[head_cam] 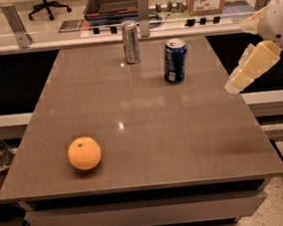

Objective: Move pepsi can near orange

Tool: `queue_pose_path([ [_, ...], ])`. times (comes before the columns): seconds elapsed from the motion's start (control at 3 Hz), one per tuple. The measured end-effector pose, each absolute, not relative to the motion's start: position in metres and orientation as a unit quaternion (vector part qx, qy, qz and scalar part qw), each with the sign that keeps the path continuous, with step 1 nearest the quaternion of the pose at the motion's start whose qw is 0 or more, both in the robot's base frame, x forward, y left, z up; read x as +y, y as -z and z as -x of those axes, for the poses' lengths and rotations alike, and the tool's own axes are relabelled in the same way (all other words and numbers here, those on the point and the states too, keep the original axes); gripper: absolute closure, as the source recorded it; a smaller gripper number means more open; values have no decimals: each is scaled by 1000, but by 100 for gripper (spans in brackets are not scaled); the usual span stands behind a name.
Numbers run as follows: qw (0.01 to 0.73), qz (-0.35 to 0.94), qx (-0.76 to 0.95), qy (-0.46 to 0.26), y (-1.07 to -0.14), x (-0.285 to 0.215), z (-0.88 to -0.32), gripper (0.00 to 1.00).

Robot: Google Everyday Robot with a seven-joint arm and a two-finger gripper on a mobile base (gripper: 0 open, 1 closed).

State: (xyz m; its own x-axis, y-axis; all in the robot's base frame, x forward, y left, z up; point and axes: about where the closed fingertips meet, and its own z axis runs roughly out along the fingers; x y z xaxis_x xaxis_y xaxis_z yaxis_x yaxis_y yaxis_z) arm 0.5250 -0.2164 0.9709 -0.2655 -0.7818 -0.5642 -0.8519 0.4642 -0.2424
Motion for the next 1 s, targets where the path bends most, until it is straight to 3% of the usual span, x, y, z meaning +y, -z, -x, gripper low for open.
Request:
queue_pose_path([
  [1.0, 451, 416, 778, -135, -941, -197, -614, 0],
])
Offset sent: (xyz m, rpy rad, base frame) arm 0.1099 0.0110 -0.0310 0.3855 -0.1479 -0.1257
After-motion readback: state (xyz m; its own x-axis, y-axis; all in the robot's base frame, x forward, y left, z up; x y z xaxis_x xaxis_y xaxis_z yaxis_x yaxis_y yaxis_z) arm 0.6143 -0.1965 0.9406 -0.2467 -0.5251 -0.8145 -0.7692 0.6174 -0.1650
